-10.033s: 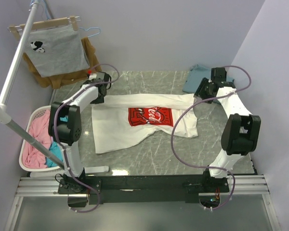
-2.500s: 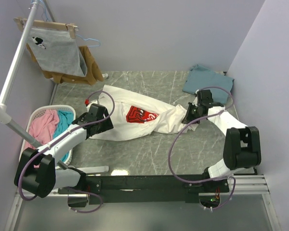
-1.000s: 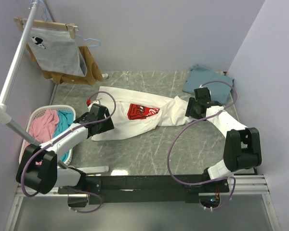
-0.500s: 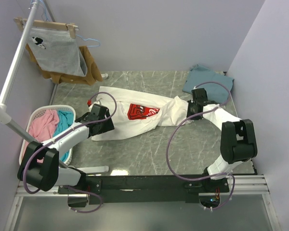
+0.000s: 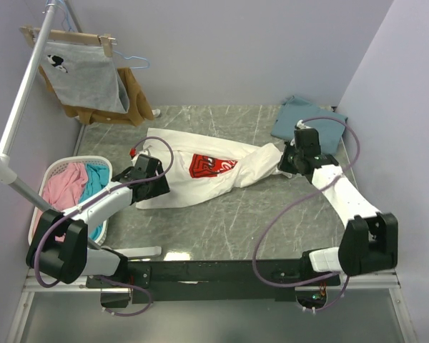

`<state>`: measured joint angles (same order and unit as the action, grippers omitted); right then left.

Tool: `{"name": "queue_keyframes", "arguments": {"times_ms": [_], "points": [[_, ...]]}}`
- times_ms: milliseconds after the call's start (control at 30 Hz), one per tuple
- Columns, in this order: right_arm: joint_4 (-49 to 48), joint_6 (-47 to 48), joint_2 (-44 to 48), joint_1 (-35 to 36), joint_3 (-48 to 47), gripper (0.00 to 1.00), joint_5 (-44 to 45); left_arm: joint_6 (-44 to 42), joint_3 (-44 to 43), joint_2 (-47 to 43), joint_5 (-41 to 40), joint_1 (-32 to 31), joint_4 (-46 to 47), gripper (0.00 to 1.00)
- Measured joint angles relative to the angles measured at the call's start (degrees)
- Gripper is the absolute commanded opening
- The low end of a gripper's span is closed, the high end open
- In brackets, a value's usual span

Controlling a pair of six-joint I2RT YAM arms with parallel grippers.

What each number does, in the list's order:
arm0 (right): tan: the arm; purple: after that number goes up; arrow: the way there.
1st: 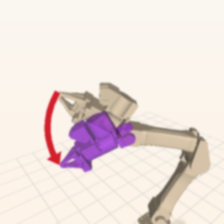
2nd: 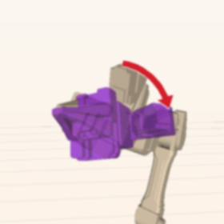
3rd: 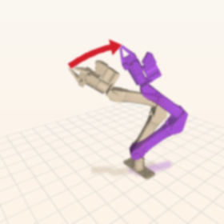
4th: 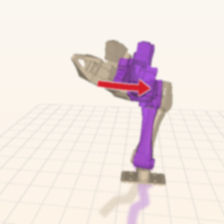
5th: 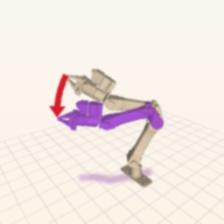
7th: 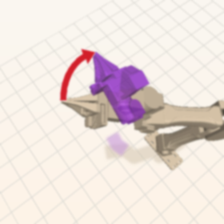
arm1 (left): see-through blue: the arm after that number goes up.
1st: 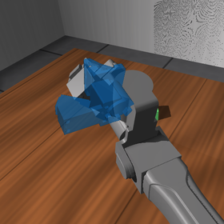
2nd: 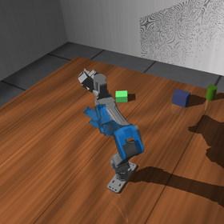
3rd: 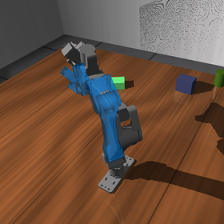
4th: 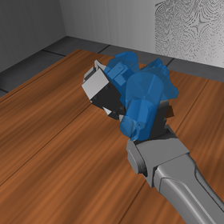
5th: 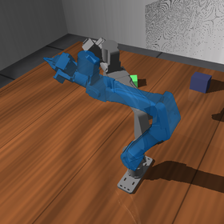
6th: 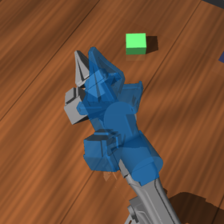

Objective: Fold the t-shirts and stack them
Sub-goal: Fold the flattened tshirt in 1/3 of the way

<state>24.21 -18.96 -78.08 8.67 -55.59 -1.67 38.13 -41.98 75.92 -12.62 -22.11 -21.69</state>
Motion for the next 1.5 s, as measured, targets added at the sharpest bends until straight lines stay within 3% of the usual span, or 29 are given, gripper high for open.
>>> {"name": "queue_keyframes", "arguments": {"times_ms": [267, 467, 700, 833, 867, 933, 1100, 1200, 1333, 1400, 1500], "points": [[3.48, -8.39, 8.31, 0.33, 3.04, 0.0, -11.63, -0.02, 0.0, -0.04, 1.22, 0.0, 0.0, 0.76], [11.32, -14.32, 20.48, 2.51, 8.66, 0.0, -16.5, -0.04, 0.0, -0.48, 2.05, 0.0, 0.04, 0.77], [17.05, -22.64, 38.32, 4.98, 9.55, 0.0, -16.83, -0.07, 0.0, -0.72, 3.37, -0.02, 0.83, 0.77], [21.2, -24.5, 41.46, 5.64, 7.91, 0.0, -16.7, -0.24, 0.0, -0.72, 4.02, -0.07, 1.05, 0.77], [22.21, -24.83, 41.27, 6.05, 7.96, 0.03, -16.44, -0.26, -0.02, -0.72, 4.13, -0.09, 1.05, 0.77], [25.14, -25.7, 41.75, 7.48, 8.39, 0.28, -15.8, -0.48, 0.0, -0.72, 4.39, -0.09, 1.07, 0.77], [32.74, -27.32, 43.21, 9.55, 11.72, 0.26, -15.3, -0.85, 0.0, -0.72, 4.5, -0.09, 0.9, 0.77], [37.66, -28.72, 45.03, 10.54, 11.58, 0.39, -13.75, -0.96, -0.02, -0.72, 4.33, -0.09, 0.63, 0.77], [42.99, -29.7, 45.05, 10.82, 4.57, 0.43, -6.78, -1.03, -0.17, -0.72, 3.72, -0.09, -0.46, 0.77], [42.88, -29.77, 44.46, 10.82, 0.72, 0.55, -3.21, -1.05, -0.61, -0.72, 3.23, -0.09, -1.2, 0.78], [38.84, -28.92, 43.82, 10.82, -1.51, 0.57, 2.08, -1.09, -2.19, -0.74, 2.19, -0.09, -2.23, 0.79]]}}
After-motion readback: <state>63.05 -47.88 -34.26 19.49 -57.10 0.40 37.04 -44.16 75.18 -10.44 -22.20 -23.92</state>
